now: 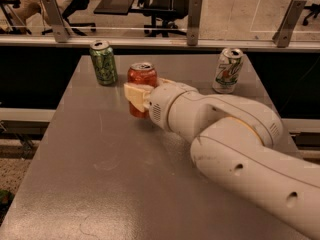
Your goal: Place coke can upright
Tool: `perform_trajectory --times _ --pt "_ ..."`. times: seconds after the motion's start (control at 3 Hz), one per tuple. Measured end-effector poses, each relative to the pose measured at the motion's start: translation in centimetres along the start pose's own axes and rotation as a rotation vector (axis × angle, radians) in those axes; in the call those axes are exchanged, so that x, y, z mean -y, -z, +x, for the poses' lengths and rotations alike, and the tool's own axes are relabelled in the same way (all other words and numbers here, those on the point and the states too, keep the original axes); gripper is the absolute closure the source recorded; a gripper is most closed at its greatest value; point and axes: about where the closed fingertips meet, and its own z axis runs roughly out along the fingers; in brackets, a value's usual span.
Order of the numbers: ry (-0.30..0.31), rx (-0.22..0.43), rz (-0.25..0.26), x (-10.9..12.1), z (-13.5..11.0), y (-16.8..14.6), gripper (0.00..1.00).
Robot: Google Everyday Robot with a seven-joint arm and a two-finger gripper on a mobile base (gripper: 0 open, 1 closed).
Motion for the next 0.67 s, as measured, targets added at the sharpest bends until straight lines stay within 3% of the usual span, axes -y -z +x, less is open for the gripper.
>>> perform_trajectory --times 0.33,0.67 --pt "0.097 -0.061 0.027 -0.1 0.0 1.0 1.0" --pt "0.143 -0.102 0.031 -1.2 -0.6 2.2 0.76"
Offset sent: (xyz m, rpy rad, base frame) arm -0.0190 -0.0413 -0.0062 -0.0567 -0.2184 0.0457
